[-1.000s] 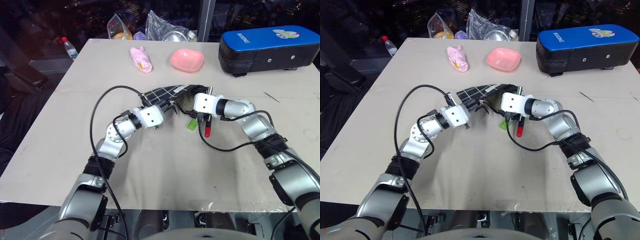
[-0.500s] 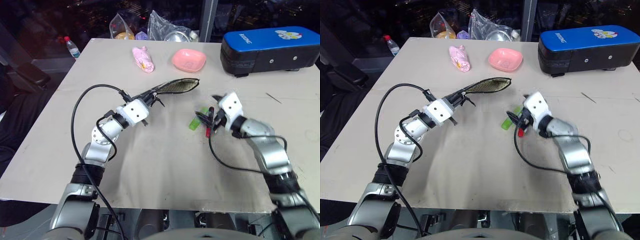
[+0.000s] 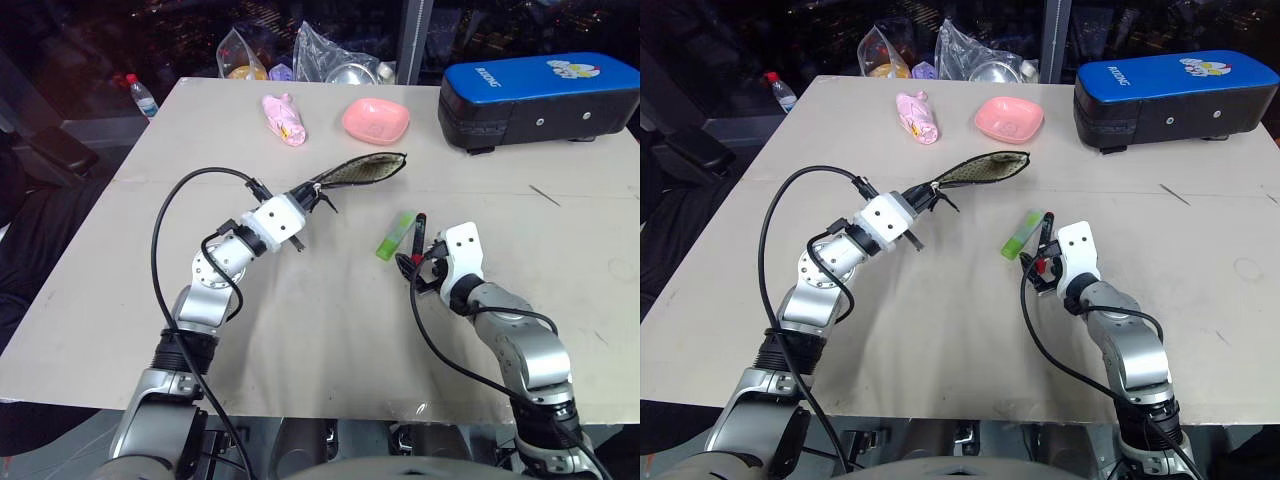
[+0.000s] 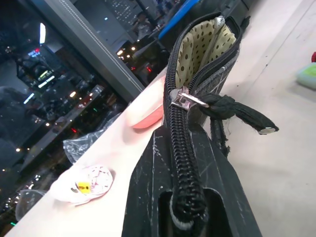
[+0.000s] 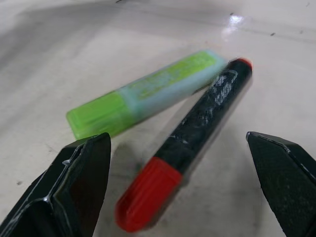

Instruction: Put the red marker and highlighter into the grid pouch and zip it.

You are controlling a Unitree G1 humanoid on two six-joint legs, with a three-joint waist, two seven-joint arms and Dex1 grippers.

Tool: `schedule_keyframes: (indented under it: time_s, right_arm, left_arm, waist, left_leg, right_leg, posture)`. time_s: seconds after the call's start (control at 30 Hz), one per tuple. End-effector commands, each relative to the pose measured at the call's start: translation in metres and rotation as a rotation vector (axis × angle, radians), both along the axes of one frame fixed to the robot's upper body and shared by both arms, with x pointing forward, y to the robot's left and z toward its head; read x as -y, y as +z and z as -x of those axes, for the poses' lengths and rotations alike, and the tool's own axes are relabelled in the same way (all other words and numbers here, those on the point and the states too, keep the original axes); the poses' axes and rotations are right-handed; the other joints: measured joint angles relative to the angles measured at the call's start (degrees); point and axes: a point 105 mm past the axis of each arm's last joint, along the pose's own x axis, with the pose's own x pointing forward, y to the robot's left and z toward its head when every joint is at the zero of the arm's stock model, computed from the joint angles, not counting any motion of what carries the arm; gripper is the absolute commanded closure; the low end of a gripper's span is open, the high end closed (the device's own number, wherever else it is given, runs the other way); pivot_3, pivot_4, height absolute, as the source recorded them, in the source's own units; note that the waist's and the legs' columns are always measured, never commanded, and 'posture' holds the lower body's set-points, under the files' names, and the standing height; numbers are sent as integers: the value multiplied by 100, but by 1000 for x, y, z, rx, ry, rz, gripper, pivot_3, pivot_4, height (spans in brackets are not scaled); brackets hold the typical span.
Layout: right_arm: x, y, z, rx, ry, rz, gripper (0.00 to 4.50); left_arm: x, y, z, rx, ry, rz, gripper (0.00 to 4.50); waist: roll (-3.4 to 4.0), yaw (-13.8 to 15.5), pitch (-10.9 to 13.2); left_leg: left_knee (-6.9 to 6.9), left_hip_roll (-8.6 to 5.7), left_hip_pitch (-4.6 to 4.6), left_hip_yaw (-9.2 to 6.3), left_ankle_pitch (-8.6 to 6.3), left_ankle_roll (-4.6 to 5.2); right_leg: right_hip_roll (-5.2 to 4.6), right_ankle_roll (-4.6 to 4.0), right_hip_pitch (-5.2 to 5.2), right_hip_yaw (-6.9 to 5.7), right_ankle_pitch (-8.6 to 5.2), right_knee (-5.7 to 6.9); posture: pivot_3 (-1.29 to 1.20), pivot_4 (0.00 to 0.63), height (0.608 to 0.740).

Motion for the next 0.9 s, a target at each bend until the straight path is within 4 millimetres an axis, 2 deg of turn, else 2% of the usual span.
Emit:
schedule_keyframes:
  time_s: [0.03,0.07,0.1,0.17,0.23,0.3,0.5,0.63,0.77,0.83,0.9]
  right_arm:
    - [2,-3,1,-17,-17,40,559]
    - [3,-4,1,-24,-25,39,827]
    - [4,-5,0,-29,-37,43,1409]
    - [7,-6,0,-32,-54,58,2295]
    - [12,-6,-1,-30,-86,68,3441]
    - [17,-4,-3,-20,-118,68,4235]
    - [44,15,-19,55,-276,54,4226]
    - [51,35,-27,136,-265,66,4226]
    - [46,67,-29,333,-40,247,4226]
    - [43,79,-26,426,118,401,4226]
    - [41,91,-22,528,301,628,4226]
  left_arm:
    - [6,18,2,59,-23,16,4500]
    - [5,18,2,58,-22,16,4500]
    - [5,17,2,57,-21,16,4500]
    - [4,16,2,53,-19,16,4500]
    - [5,15,2,50,-20,17,4500]
    - [5,14,1,48,-21,19,4500]
    - [9,11,1,40,-31,25,4500]
    - [11,10,0,36,-38,27,4500]
    - [14,8,1,26,-51,31,4500]
    - [16,8,1,22,-59,31,4500]
    - [18,7,0,18,-65,30,4500]
  waist:
    - [0,-3,0]
    - [-2,-5,-1]
    - [-2,-8,-1]
    - [-2,-11,-2]
    - [-2,-10,-2]
    - [-6,3,-4]
    - [-6,20,-4]
    - [-6,0,-3]
    - [-2,-17,-1]
    - [-1,-16,0]
    - [-1,-19,3]
  left_leg:
    - [0,0,0,-1,0,0]
    - [0,0,0,-1,0,0]
    - [0,0,0,-2,0,0]
    - [-1,0,0,-3,0,0]
    - [-1,0,0,-3,0,0]
    - [0,0,0,-4,0,0]
    - [3,-5,0,-8,0,0]
    - [2,-8,0,-7,0,0]
    - [-4,-9,0,-3,0,0]
    - [-5,-8,0,-4,0,0]
    - [-4,-10,0,-2,0,1]
  right_leg:
    - [0,0,0,0,0,0]
    - [0,0,0,0,0,0]
    - [1,0,0,0,0,0]
    - [1,0,0,0,0,0]
    - [1,0,0,0,0,0]
    - [1,0,2,-1,0,0]
    - [-2,-1,5,-2,0,0]
    - [-4,0,4,-1,0,0]
    - [-1,1,-1,1,-1,-2]
    - [1,1,-1,1,-1,-2]
    - [1,2,-1,3,-1,-4]
  posture:
    - [0,150,688]
    - [0,150,688]
    - [0,150,688]
    - [0,150,688]
    - [0,150,688]
    - [0,150,688]
    - [0,150,688]
    - [0,150,688]
    - [0,150,688]
    - [0,150,688]
    - [0,150,688]
